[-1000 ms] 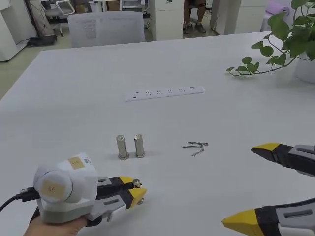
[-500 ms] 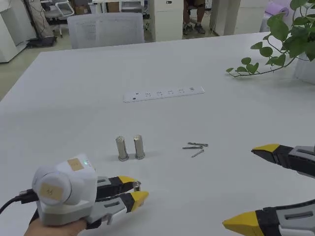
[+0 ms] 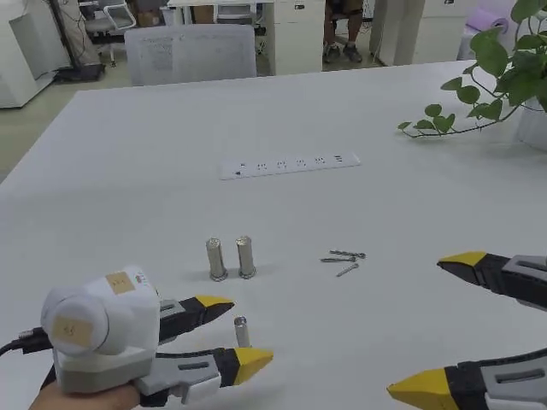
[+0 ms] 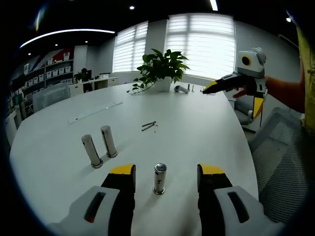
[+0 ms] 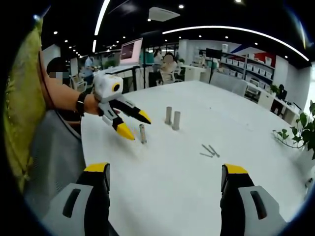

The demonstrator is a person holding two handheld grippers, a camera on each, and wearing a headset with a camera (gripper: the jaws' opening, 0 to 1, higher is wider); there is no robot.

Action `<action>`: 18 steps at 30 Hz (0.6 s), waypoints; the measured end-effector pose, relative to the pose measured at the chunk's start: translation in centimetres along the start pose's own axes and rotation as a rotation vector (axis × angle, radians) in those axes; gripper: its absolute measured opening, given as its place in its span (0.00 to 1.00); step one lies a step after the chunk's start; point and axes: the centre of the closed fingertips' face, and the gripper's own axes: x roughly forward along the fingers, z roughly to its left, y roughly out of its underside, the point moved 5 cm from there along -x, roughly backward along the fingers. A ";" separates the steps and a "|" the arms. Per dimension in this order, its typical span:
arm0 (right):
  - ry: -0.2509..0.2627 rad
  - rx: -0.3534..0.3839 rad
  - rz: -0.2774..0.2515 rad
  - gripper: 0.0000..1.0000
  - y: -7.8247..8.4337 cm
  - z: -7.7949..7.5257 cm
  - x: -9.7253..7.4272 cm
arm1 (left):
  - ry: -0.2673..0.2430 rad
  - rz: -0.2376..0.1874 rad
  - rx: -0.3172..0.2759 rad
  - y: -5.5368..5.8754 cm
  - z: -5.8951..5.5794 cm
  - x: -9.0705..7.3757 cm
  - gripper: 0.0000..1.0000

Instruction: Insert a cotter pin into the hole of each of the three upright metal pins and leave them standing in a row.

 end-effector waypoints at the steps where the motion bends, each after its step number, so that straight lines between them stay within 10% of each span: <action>1: 0.000 0.000 -0.001 0.95 0.0 0.0 0.0 | 0.002 -0.002 0.002 -0.1 -0.1 -0.1 0.52; 18: -0.004 -0.049 0.019 0.92 -0.5 -1.4 0.0 | -0.017 -0.057 0.013 -1.8 -1.1 -2.9 0.57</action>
